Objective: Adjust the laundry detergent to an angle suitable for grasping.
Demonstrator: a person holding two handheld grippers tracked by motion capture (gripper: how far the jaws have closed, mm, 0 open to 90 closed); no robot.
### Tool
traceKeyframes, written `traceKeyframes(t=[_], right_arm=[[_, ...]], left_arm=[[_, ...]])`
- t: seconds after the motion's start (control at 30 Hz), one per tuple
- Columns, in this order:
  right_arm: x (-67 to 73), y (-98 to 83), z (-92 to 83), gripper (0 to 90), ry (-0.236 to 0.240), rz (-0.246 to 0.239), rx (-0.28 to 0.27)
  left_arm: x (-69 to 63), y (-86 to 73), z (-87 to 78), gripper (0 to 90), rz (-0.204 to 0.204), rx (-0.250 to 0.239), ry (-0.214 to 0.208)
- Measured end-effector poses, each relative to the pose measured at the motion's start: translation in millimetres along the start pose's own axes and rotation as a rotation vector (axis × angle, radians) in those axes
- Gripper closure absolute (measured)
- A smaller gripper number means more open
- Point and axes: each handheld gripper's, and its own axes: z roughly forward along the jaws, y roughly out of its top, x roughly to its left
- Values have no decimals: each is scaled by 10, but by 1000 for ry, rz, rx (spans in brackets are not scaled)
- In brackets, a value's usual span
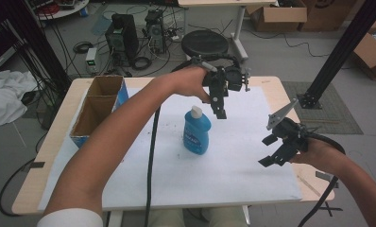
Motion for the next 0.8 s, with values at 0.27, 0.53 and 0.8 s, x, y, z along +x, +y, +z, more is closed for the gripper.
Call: traceKeyframes(t=[0.27,0.53,0.8], right_arm=[[5,6,-25,172,1,-3,-3],[-10,2,-50,172,2,-4,-8],[-11,-7,-71,172,-2,-5,-11]], left_arm=[[8,15,-25,197,-2,-6,3],[23,13,-25,197,-7,-12,3],[22,21,-33,197,-6,-12,9]])
